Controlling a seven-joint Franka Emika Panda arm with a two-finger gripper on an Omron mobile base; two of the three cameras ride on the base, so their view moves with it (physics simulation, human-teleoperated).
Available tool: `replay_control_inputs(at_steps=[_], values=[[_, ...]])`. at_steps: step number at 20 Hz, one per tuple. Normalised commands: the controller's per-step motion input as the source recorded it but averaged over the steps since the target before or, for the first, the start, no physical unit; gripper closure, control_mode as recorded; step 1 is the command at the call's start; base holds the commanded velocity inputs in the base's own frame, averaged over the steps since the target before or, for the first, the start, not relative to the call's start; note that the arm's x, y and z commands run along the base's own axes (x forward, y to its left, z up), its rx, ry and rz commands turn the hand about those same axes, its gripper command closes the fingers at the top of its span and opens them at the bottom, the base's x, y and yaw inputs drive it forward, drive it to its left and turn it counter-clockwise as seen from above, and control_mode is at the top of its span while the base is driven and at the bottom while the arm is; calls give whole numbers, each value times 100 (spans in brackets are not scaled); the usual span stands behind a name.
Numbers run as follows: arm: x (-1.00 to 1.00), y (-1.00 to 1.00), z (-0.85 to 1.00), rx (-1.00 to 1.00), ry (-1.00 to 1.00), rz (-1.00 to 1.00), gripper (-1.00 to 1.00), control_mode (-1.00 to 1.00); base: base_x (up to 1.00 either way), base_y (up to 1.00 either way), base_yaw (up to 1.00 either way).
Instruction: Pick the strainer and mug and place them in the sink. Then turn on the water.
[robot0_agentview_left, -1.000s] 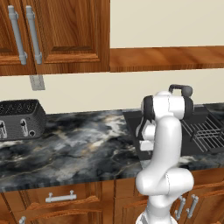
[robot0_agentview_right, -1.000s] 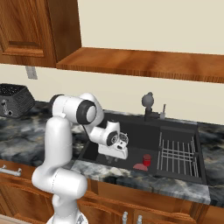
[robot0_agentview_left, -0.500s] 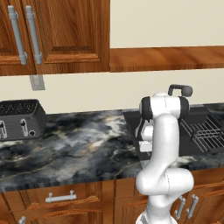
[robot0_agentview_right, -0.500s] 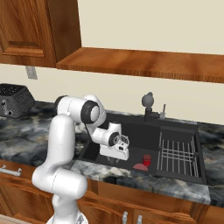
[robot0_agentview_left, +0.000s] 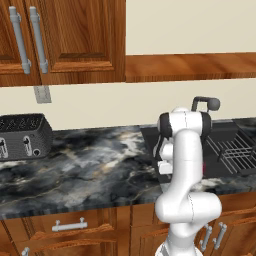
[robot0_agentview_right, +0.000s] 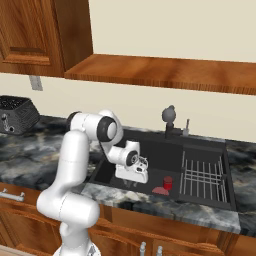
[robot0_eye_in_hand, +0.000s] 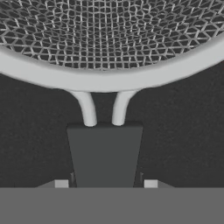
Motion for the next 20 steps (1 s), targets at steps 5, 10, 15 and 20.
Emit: replay_control_inputs(at_steps=[5, 10, 15, 20], values=[[17, 0, -17, 0, 5, 0, 100, -100, 0, 0, 0], [2, 0, -1, 0, 2, 0, 100, -100, 0, 0, 0], [0, 0, 0, 0, 0, 0, -100, -100, 0, 0, 0], [0, 0, 0, 0, 0, 0, -100, -100, 0, 0, 0]])
